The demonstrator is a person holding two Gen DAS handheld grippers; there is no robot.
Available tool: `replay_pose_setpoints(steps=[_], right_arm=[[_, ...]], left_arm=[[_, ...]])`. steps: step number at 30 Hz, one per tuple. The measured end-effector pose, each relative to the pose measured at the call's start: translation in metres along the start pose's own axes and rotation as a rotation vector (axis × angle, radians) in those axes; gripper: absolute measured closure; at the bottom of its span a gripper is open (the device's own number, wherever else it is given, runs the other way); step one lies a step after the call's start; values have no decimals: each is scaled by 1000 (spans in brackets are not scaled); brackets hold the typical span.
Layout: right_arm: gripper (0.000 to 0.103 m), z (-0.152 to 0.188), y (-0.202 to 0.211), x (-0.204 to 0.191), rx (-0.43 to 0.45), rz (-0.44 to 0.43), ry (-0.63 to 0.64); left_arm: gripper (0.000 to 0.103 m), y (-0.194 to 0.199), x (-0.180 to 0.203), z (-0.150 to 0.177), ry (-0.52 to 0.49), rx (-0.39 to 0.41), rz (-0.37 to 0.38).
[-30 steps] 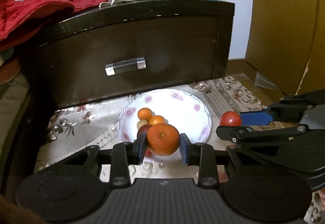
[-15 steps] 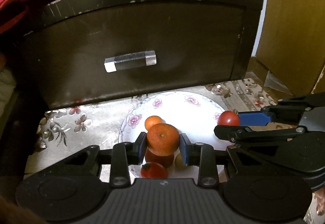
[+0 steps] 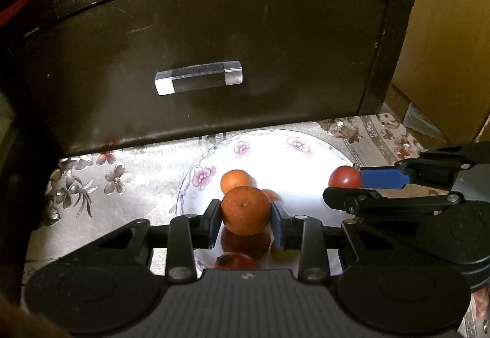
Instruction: Organize fruits
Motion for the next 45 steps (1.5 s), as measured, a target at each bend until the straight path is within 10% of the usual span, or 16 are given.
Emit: replay_pose_setpoints(steps=[35, 45], right_arm=[[69, -3, 7, 1, 37, 14, -6], [69, 12, 26, -2, 18, 49, -30]], left_arm=[[54, 7, -4, 2, -5, 22, -35], [35, 31, 0, 15, 10, 29, -61]])
Point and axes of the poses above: each gripper's, at about its wrist camera, not at the fingertips, and y roughly against the way its jaws point, x to its right, z to its underside, the point moved 6 cm from there along -y, roughly the way its jaws point, and after that the axes turned 13 degrees about -z, right-handed, at the moved point
